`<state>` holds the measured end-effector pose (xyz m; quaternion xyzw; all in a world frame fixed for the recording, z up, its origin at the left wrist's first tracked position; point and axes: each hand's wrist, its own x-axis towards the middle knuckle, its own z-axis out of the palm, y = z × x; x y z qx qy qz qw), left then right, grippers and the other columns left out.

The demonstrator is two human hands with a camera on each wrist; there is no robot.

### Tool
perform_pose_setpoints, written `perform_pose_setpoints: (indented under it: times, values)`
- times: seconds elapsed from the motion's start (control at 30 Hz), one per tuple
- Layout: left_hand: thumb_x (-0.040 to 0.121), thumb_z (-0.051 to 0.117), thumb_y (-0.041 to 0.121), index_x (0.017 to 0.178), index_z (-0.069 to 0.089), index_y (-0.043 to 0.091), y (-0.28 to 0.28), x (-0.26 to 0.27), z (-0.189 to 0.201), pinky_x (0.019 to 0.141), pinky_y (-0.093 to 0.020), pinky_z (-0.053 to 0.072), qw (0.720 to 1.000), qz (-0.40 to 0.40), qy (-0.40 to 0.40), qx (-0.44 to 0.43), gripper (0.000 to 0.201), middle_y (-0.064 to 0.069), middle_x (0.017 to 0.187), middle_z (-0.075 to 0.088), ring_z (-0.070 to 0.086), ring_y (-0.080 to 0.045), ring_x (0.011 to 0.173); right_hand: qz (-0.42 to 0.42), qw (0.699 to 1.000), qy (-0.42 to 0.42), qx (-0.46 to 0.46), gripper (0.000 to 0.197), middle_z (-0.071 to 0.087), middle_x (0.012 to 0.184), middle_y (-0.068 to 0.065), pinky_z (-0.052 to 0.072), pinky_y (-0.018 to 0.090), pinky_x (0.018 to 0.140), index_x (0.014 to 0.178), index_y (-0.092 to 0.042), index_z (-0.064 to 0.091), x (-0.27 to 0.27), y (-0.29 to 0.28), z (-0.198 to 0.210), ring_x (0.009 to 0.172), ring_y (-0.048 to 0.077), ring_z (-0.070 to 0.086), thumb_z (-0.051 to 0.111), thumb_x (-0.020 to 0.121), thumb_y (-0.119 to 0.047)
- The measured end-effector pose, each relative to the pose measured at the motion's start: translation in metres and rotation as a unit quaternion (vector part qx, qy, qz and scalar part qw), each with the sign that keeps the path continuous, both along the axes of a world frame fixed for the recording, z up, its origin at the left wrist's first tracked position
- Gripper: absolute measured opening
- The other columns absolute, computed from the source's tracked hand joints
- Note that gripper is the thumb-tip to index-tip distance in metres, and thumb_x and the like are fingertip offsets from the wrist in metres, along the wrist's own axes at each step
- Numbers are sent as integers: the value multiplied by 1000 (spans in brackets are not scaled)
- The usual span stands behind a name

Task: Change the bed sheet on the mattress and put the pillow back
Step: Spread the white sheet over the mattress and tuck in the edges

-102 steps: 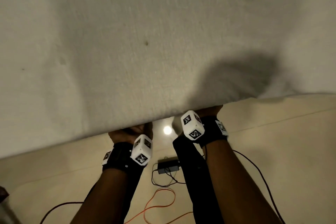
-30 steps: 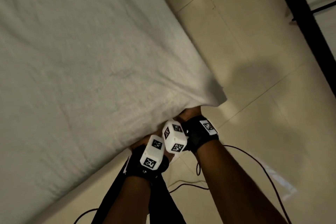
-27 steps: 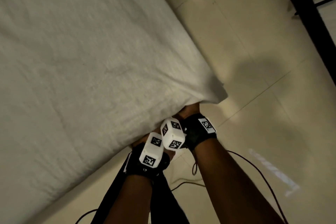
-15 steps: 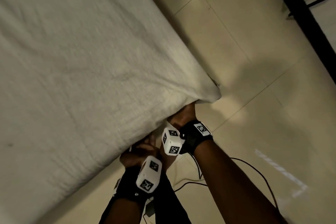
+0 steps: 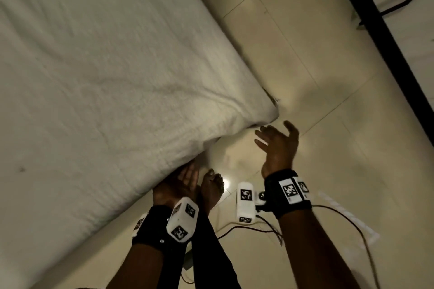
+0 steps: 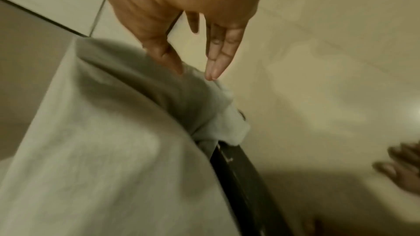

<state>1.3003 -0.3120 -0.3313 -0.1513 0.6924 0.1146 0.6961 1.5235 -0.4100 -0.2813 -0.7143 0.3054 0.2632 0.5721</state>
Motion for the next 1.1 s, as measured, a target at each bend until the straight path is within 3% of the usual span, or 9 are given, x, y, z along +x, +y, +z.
perform_pose_setpoints:
  times: [0.1,0.2,0.4,0.57,0.73,0.8,0.87,0.93,1.1]
  values:
    - [100,43,32,136,59,6,-1,-11,14,99,-42,47,997,-52,-59,11,47,-15,131,67,61,-28,122,146,988,-48,19,100,54,135,-2,60,34,78,150,-38,35,25,-10,3,97,8,71,82,73,4]
    - [102,42,32,132,61,7,-7,-16,21,93,-37,57,993,-91,-76,11,44,-14,125,70,69,-26,114,282,958,-43,1,71,70,117,9,57,24,68,129,-7,65,44,2,1,95,16,70,78,63,17]
    - [104,36,28,118,70,7,4,-10,33,99,-37,54,983,-149,-104,13,42,-14,121,72,75,-22,99,168,979,-99,-62,27,73,76,15,62,49,79,81,-1,78,46,3,15,73,21,66,75,57,10]
    - [105,34,24,114,70,8,7,2,40,88,-38,55,980,-156,-118,18,40,-12,117,74,76,-21,96,24,986,-159,34,25,72,72,6,57,31,72,83,4,72,10,1,49,73,18,68,73,67,23]
    - [105,39,31,122,65,9,-1,2,39,97,-37,54,978,-164,-121,33,38,-13,124,71,73,-22,105,106,975,-194,0,27,78,87,7,59,36,85,90,-5,78,-23,-1,47,85,20,74,76,72,15]
    - [106,38,31,126,62,8,-5,4,40,94,-37,51,974,-192,-116,45,39,-14,124,71,73,-22,105,266,936,-211,-92,35,73,118,9,57,41,94,112,-11,76,-29,-4,33,106,21,71,72,82,7]
    - [107,37,27,126,60,8,-12,9,44,92,-38,52,964,-237,-103,69,36,-15,121,72,73,-22,106,484,818,-195,-243,45,48,152,10,53,38,97,130,-22,66,-37,-6,23,120,27,62,67,89,-4]
    - [106,40,25,120,62,11,-18,14,49,101,-44,50,955,-260,-106,92,30,-16,121,71,70,-26,112,526,772,-194,-301,40,46,154,5,54,37,87,128,-27,66,-46,-8,25,113,27,64,65,91,-12]
    - [94,50,22,131,58,3,-1,19,52,100,-45,49,976,-135,-140,101,41,-18,132,66,67,-27,117,320,922,-178,-128,37,71,119,-3,53,25,90,126,-15,68,-60,-15,41,109,7,66,57,95,2]
